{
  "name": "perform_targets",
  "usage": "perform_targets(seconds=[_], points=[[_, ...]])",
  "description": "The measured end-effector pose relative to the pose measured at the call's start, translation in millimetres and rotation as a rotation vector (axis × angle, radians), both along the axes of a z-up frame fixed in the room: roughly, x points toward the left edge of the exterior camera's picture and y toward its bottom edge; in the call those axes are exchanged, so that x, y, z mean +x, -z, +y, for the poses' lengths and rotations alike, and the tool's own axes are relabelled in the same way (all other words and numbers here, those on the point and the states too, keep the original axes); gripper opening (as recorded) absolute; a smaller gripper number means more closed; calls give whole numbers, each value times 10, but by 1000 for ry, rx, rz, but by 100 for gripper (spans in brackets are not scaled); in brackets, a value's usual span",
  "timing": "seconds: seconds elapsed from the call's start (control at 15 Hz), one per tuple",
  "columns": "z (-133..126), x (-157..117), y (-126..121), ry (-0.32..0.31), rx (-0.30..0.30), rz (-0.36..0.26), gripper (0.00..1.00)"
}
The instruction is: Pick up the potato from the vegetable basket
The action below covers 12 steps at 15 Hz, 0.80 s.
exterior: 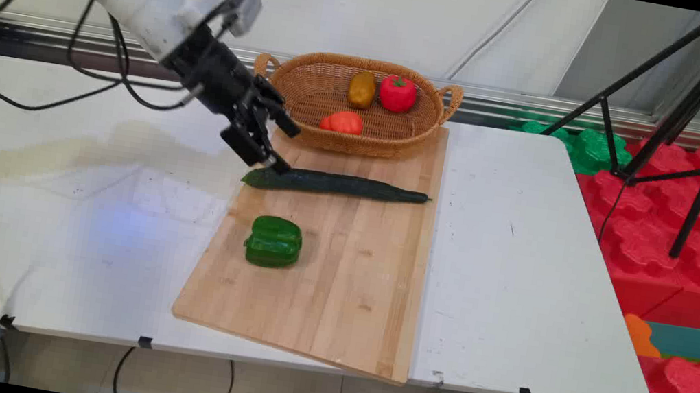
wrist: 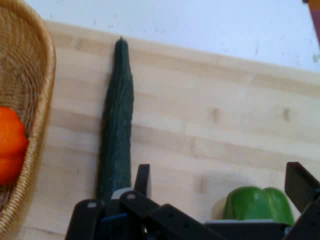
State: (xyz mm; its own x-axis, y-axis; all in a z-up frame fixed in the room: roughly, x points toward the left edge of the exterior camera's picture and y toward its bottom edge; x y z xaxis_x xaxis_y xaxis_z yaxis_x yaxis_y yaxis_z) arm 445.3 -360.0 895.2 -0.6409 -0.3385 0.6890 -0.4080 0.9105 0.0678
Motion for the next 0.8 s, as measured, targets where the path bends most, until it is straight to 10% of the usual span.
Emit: perform_targets(seconds=[0.8], points=[[433, 402, -754, -15, -50, 130, 100]])
